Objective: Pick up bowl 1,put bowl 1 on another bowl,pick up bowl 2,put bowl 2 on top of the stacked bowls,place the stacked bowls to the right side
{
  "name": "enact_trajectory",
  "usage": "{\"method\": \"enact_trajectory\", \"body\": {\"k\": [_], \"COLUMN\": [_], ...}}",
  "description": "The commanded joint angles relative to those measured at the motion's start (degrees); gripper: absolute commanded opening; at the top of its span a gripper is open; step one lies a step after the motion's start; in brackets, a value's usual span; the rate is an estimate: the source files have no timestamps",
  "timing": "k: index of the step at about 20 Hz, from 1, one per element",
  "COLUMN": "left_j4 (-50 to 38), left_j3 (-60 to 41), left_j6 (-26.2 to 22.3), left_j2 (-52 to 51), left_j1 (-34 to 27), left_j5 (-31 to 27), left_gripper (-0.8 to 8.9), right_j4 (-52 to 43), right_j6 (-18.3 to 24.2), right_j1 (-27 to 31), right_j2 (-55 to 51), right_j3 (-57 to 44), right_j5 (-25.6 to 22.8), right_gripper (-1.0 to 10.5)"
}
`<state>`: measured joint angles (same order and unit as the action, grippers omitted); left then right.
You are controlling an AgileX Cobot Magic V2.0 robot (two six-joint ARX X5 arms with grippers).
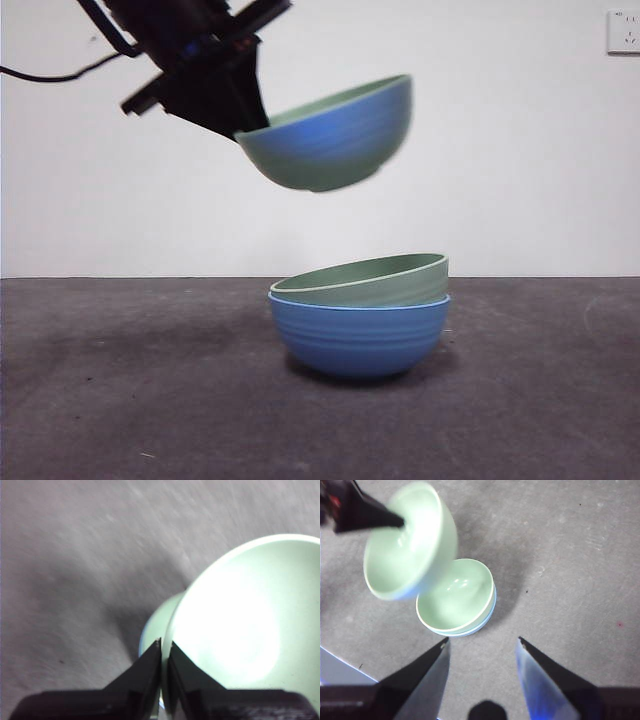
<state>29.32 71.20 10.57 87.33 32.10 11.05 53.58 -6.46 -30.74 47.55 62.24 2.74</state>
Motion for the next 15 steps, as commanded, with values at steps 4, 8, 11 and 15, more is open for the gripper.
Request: {"method": "enact_trajectory", "body": {"k": [4, 8, 11, 15], "left_j4": [-3.7, -4.4, -3.9, -3.7], "left_j3": [-0.3, -0.2, -0.3, 0.2], "left_j6": [1.5, 1.5, 1.4, 1.4], "left_j2": [8.9, 13.4, 14.7, 14.7], "left_j1": [1.7, 1.7, 1.8, 2.7], "left_j5": [-0.5, -0.5, -0.5, 1.5], "left_gripper": [-0.08, -0.08, -0.09, 0.35], "right_j4": [1.1, 2.6, 2.6, 2.6], "right_j6": [-0.1, -0.1, -0.2, -0.2], "right_j1": [0.0, 0.0, 0.0, 0.0], "right_j2": [0.1, 0.1, 0.1, 0.1], "right_j3": [-0.1, -0.1, -0.1, -0.1], "right_j5": [-0.2, -0.2, -0.2, -0.1], "right_gripper": [2.2, 2.2, 2.2, 2.2]}}
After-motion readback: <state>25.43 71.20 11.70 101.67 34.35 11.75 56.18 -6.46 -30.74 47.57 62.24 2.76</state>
